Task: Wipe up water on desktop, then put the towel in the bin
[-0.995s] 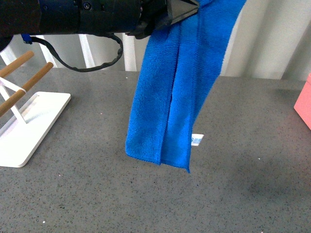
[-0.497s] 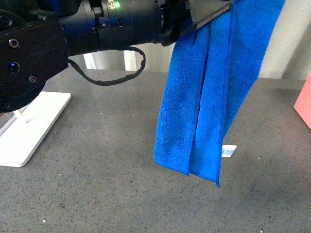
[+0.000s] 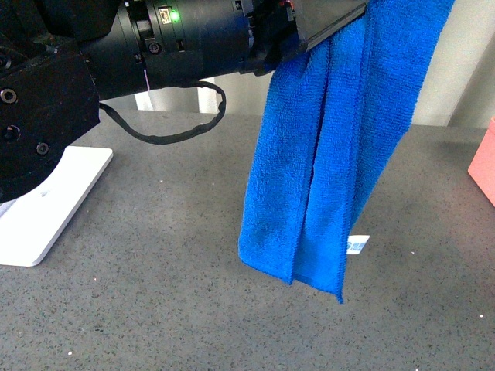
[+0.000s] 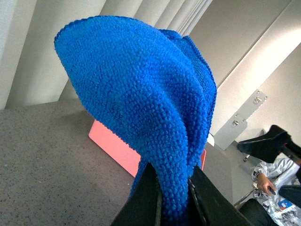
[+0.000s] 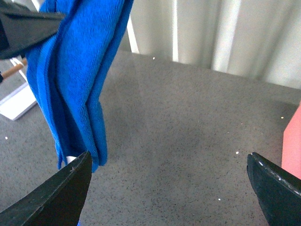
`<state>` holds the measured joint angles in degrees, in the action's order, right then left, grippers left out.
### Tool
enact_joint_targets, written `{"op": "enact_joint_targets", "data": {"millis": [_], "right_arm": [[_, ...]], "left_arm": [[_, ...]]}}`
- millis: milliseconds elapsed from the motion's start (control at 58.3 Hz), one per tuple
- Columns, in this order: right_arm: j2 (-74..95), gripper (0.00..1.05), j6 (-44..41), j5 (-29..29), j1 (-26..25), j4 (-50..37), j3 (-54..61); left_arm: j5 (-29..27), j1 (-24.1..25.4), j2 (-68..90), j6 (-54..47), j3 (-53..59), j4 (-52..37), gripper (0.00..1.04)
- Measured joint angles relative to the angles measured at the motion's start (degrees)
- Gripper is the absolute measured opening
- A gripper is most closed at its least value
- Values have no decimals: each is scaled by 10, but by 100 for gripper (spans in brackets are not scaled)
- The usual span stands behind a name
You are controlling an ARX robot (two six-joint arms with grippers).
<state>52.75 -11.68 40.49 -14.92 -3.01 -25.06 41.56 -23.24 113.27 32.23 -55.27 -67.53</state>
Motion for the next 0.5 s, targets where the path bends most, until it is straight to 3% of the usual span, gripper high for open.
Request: {"op": "enact_joint_targets", "data": {"millis": [206,497], "right_arm": [[173,98,-38,4,72,-118,-10],[261,98,-47,16,162,-198,-33]], "left_arm": [[-5,-1,-2,12,0,1,6],[-11,-13,-4,29,0,1,6]]}}
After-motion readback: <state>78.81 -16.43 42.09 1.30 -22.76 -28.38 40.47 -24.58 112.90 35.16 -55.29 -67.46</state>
